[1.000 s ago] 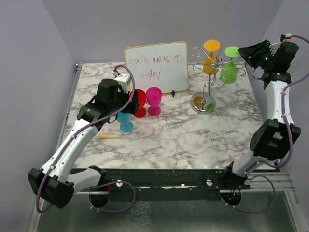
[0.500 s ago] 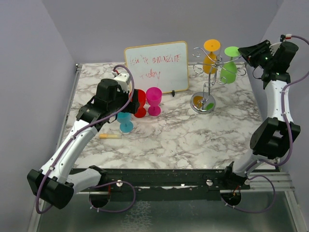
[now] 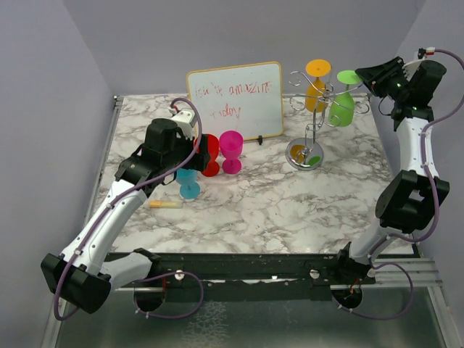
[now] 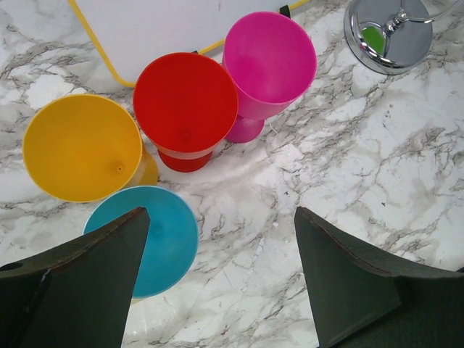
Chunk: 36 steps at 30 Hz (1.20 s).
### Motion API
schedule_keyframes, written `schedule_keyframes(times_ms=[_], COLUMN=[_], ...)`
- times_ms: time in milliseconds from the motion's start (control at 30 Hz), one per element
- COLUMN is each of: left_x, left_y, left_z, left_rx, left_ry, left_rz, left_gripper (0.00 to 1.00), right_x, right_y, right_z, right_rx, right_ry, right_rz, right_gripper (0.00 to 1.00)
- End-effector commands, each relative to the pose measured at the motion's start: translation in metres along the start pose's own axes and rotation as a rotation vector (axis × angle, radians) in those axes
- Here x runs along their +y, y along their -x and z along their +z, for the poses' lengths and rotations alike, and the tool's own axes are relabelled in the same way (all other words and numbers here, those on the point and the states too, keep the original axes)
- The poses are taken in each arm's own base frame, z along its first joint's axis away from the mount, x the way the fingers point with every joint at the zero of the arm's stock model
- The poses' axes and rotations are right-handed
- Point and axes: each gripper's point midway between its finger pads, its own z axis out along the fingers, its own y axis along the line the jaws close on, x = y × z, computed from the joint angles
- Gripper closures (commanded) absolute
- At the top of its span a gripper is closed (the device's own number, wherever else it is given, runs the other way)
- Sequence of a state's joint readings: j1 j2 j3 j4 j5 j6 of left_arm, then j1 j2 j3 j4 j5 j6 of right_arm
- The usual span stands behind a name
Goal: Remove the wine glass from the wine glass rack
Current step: Pick up the wine glass from the wine rack.
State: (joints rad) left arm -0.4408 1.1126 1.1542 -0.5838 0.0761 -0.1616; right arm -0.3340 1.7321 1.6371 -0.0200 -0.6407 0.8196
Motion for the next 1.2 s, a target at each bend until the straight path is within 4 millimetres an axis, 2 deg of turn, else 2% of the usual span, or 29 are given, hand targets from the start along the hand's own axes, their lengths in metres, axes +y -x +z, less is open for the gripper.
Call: schedule_keyframes(times_ms=[0,267,533,700,833,933,1000,1067,1167], left_x=[-0.006,-0.008,-0.008,-0.008,-0.009,-0.009,-0.009,-0.009,-0.010], left_y=[-0.002,-0.005,-0.005,-0.007,-0.009,-0.009,-0.011,-0.012,-0.013], left_z=[0.000,0.001,0.001,0.001,0.002,0.002,0.003,0.004,0.005], left_rx=[-0.001,0.009,0.009,0.014,0.020,0.021,0.024,0.030,0.034], left_ry=[-0.029,-0.037,-0.041,-0.043,-0.047,-0.049,-0.047,-0.046,-0.052], left_rz=[-0.012,-0.015,-0.015,-0.016,-0.016,-0.016,-0.017,-0.019,-0.019], left_gripper=[0.17,0.17,0.17,0.16,0.17,0.16,0.16,0.16,0.16], right_x=[0.022,0.020,0.021,0.019,0.014,0.014,0.012,0.003,0.000], right_y=[0.008,0.000,0.010,0.016,0.013,0.015,0.010,0.000,-0.013], right_z=[0.002,-0.001,-0.008,-0.023,-0.035,-0.050,-0.063,-0.070,-0.078], right_rx=[0.006,0.025,-0.023,-0.102,-0.118,-0.150,-0.167,-0.164,-0.158], right_ry=[0.101,0.106,0.052,-0.018,-0.075,-0.140,-0.177,-0.209,-0.209], right_rz=[-0.063,-0.074,-0.089,-0.106,-0.111,-0.119,-0.105,-0.095,-0.086], right_gripper=[0.66,0.76,0.84,0.88,0.89,0.89,0.90,0.90,0.94])
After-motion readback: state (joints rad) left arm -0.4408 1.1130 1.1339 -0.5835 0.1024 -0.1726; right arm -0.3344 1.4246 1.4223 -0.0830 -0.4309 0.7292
